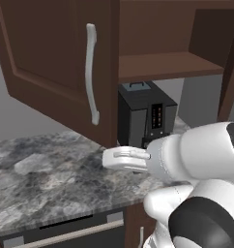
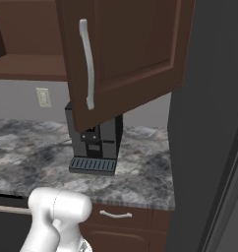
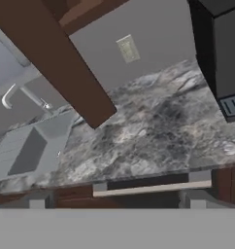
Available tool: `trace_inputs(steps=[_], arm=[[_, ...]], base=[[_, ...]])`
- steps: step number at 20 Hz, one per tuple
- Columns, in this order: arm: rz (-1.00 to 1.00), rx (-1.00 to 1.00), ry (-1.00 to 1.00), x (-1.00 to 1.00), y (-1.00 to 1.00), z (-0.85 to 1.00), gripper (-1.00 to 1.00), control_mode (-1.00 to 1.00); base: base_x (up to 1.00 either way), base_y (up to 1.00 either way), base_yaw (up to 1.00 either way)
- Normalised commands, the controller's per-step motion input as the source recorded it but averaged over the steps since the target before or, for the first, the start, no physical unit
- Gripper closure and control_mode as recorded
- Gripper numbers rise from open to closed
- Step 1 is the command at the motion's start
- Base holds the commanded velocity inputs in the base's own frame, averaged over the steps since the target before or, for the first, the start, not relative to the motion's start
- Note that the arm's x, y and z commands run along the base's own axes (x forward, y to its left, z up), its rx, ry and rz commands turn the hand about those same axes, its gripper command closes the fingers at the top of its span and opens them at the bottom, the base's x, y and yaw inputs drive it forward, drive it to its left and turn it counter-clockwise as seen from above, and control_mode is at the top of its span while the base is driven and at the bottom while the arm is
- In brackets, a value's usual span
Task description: Close all open cabinet doors.
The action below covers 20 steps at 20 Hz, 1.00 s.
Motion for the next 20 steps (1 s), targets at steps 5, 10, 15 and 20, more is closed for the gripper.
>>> trace_inputs(steps=[5,10,15,20], arm=[[-0.16,0.14,0.00,0.20,0.61,0.14,-1.00,-1.00],[-0.16,0.18,-0.01,0.35,0.55,0.08,-1.00,-1.00],[-0.18,0.21,-0.07,0.51,0.43,0.02,-1.00,-1.00],[-0.20,0.26,-0.11,0.55,0.36,0.03,-1.00,-1.00]], base=[[0.00,0.00,0.00],[0.00,0.00,0.00],[0.00,0.00,0.00],[0.00,0.00,0.00]])
